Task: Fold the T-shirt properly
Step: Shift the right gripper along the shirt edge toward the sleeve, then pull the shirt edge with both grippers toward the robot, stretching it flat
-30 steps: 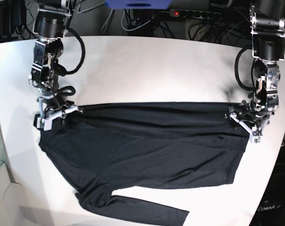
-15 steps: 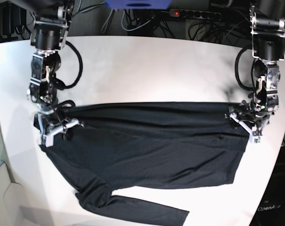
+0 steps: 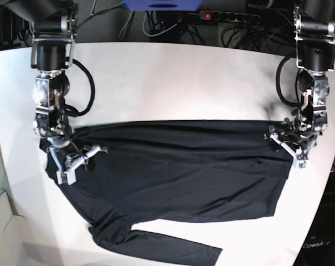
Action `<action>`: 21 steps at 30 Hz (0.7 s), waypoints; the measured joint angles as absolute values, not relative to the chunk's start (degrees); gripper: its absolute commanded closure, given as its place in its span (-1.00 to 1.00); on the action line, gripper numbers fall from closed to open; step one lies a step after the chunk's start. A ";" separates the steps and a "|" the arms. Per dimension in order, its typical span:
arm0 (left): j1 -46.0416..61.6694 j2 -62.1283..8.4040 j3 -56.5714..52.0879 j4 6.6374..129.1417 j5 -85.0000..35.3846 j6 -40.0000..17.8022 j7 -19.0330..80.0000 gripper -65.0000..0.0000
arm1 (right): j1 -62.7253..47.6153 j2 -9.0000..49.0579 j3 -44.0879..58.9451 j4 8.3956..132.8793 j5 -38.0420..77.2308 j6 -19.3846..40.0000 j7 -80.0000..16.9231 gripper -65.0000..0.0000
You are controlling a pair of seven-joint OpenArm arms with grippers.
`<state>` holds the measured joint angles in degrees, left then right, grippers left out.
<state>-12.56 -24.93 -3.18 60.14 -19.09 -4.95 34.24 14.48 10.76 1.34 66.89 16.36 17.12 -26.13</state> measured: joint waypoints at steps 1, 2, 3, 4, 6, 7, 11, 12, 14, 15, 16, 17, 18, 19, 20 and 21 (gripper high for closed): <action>-12.56 -24.91 -3.16 60.14 -19.07 -4.95 34.24 -0.33 | 14.74 11.79 -0.56 66.89 16.47 17.15 -26.15 0.69; -12.56 -24.91 -3.16 60.14 -19.09 -4.95 34.24 -0.33 | 15.03 12.53 -1.85 66.89 16.51 17.15 -26.17 0.61; -12.56 -24.91 -3.16 60.14 -19.09 -4.95 34.24 -0.33 | 15.25 13.06 -2.55 66.89 16.53 17.15 -25.98 0.51; -12.56 -24.91 -3.16 60.14 -19.09 -4.95 34.26 -0.33 | 15.64 13.50 -2.70 66.89 16.73 17.15 -26.15 0.43; -12.53 -24.93 -3.11 60.16 -19.11 -4.95 34.17 -0.33 | 17.28 14.13 -2.68 66.52 16.34 17.12 -26.41 0.26; -12.47 -24.91 -3.05 60.16 -19.09 -4.95 34.04 -0.33 | 18.55 14.55 -2.70 65.67 16.80 17.15 -26.30 0.19; -12.40 -24.64 -2.87 60.38 -18.90 -4.86 34.06 -0.33 | 26.02 15.20 -2.66 57.39 16.71 17.12 -25.47 0.05; -12.40 -24.62 -2.87 60.38 -18.92 -4.73 34.06 -0.33 | 27.55 15.27 -2.66 54.74 16.93 17.15 -25.10 0.06; -12.40 -24.62 -2.87 60.40 -18.90 -4.75 34.04 -0.33 | 30.28 15.14 -2.66 49.56 16.53 17.15 -25.52 0.06; -12.36 -24.62 -2.90 60.42 -18.87 -4.73 34.06 -0.33 | 31.03 15.09 -2.63 48.01 16.53 17.15 -25.43 0.06; -12.38 -24.62 -2.90 60.42 -18.87 -4.75 34.09 -0.33 | 31.48 15.09 -2.63 47.16 16.56 17.15 -25.45 0.06; -12.38 -24.62 -2.90 60.42 -18.87 -4.73 34.09 -0.33 | 31.68 15.09 -2.63 46.83 16.53 17.15 -25.39 0.06; -12.36 -24.62 -2.90 60.42 -18.87 -4.75 34.06 -0.33 | 31.57 15.09 -2.55 46.81 16.56 17.12 -25.34 0.06; -12.34 -24.60 -2.98 60.42 -18.87 -4.75 34.04 -0.33 | 31.03 15.09 -2.48 46.92 16.62 17.12 -24.77 0.08; -12.34 -24.60 -3.01 60.42 -18.87 -4.75 34.06 -0.33 | 29.95 15.07 -2.46 47.24 16.84 17.12 -23.83 0.12; -12.36 -24.60 -3.05 60.42 -18.87 -4.75 34.15 -0.33 | 28.49 15.07 -2.44 47.44 16.91 17.12 -22.81 0.18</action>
